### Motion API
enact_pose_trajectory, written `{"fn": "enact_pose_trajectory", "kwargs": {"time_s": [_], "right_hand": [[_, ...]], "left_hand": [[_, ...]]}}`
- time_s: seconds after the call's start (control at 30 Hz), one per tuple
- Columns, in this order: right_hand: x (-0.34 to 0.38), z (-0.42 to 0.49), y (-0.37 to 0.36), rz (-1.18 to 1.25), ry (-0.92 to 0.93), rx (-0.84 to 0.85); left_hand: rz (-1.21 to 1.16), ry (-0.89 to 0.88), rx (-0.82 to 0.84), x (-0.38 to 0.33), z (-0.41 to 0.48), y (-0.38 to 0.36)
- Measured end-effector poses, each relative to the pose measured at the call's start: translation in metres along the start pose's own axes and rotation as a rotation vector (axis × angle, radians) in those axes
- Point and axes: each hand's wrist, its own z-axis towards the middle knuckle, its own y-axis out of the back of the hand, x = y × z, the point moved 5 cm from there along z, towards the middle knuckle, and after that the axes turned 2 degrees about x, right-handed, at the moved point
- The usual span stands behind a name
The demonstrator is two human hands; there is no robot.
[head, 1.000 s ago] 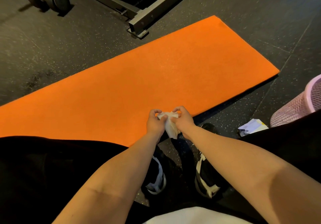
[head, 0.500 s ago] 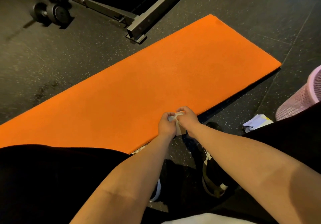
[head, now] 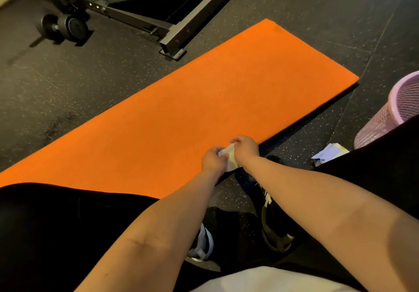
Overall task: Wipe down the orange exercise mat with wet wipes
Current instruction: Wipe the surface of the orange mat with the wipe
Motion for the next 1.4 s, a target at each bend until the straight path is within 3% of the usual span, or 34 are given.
{"fn": "enact_pose_trajectory", "kwargs": {"time_s": [0.23, 0.53, 0.7, 0.8, 0.9, 1.03, 1.17, 1.3, 1.4], "right_hand": [[-0.009, 0.007, -0.008, 0.078, -0.026, 0.221], [-0.02, 0.023, -0.028, -0.104, -0.074, 0.107], [-0.024, 0.022, -0.039, -0.435, 0.082, 0.047], [-0.017, 0.017, -0.048, -0.408, 0.287, 0.101], [-0.016, 0.014, -0.067, -0.387, 0.365, 0.207], [-0.027, 0.015, -0.088, -0.557, 0.445, 0.22], [-0.033, 0.007, -0.115, -0.67, 0.631, 0.297], [-0.045, 0.012, -0.123, -0.73, 0.622, 0.354], [-0.052, 0.038, -0.103, -0.741, 0.496, 0.233]], "left_hand": [[-0.04, -0.005, -0.051, -0.003, 0.004, -0.006], [0.063, -0.086, 0.065, 0.027, 0.015, 0.001], [0.223, -0.113, -0.064, 0.043, 0.034, 0.013], [0.33, -0.094, -0.045, 0.05, 0.044, 0.017], [0.426, -0.09, -0.063, 0.052, 0.045, 0.023], [0.51, -0.022, -0.145, 0.07, 0.039, 0.03], [0.52, -0.066, -0.13, 0.092, 0.042, 0.03], [0.518, -0.078, -0.097, 0.102, 0.044, 0.025], [0.542, -0.079, -0.087, 0.099, 0.04, 0.02]]}}
